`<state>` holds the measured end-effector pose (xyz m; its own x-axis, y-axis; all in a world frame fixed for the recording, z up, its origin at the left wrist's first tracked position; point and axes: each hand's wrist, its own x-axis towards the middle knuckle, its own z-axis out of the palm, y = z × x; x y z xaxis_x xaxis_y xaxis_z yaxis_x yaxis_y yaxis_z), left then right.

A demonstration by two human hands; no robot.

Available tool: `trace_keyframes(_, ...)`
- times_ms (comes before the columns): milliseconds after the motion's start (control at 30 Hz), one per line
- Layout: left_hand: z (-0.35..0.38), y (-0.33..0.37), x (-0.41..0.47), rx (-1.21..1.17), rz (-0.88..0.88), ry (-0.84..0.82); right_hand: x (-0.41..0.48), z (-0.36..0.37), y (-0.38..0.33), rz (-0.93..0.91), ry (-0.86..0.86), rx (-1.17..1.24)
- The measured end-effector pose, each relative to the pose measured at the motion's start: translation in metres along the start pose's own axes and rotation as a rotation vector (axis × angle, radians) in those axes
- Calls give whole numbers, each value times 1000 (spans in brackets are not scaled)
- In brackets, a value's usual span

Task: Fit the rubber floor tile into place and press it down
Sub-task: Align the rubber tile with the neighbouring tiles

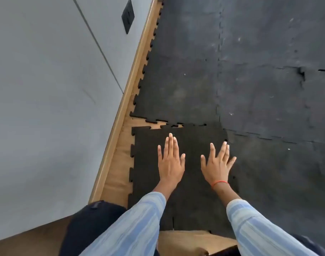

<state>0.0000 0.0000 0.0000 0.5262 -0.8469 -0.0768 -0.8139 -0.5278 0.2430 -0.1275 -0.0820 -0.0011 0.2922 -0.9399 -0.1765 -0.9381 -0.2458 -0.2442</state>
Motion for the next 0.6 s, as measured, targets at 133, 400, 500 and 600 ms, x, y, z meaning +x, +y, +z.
trace_keyframes(133, 82, -19, -6, 8, -87, -143, 12, 68, 33, 21, -111, -118)
trace_keyframes(400, 165, -52, -7, -37, -216, -187, 25, 133, 75, 320, -130, -62)
trace_keyframes(500, 172, -66, -12, -20, -231, -219, 23, 140, 78, 390, -205, -16)
trace_keyframes(600, 173, -73, -14, -6, -235, -242, 22, 143, 80, 363, -177, -7)
